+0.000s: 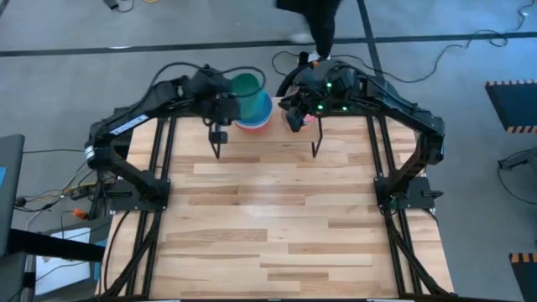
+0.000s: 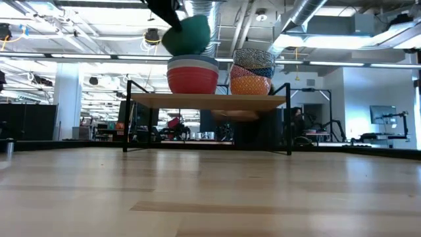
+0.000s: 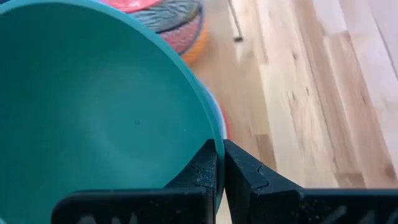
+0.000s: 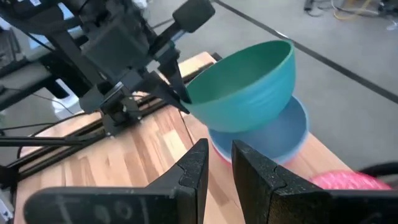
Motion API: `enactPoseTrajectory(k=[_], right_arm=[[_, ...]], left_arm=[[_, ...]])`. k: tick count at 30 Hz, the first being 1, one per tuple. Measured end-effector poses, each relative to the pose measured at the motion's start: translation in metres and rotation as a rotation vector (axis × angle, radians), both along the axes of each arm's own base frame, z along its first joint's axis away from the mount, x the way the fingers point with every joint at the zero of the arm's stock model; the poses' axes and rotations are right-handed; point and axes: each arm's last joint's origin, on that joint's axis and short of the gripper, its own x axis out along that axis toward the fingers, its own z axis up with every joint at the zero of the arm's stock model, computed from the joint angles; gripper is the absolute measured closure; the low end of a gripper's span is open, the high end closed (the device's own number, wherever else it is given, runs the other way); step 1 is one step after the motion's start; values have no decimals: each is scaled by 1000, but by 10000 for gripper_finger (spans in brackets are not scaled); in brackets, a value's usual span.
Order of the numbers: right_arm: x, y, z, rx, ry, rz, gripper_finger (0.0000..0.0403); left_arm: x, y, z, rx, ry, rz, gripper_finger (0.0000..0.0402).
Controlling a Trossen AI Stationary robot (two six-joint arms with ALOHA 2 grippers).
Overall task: Place and stack bowls onto a shelf
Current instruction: Stack the green bowl on top of the blue bowl on the shelf
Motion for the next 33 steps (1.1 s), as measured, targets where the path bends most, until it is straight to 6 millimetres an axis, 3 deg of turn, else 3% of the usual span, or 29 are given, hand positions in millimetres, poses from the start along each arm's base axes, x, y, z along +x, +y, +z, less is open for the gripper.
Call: enactPoseTrajectory(k=[7, 12, 18, 25, 30, 33], right_arm=[[-12, 2, 1, 23, 37, -34, 305], [-13, 3, -1, 33, 61, -36, 305], [-11, 1, -3, 27, 69, -35, 305], [-11, -9, -1, 12, 43, -60, 305], [-3, -15, -9, 24, 68, -76, 305], [14, -16, -20, 34, 38, -72, 305]], left_arm=[[27, 13, -11, 23, 131, -78, 401], [36, 18, -16, -7, 153, -61, 401], [32, 15, -17, -46, 183, -70, 390], [30, 15, -16, -104, 158, -25, 328], [22, 13, -9, -69, 159, 63, 285], [12, 10, 1, -30, 135, 94, 268]])
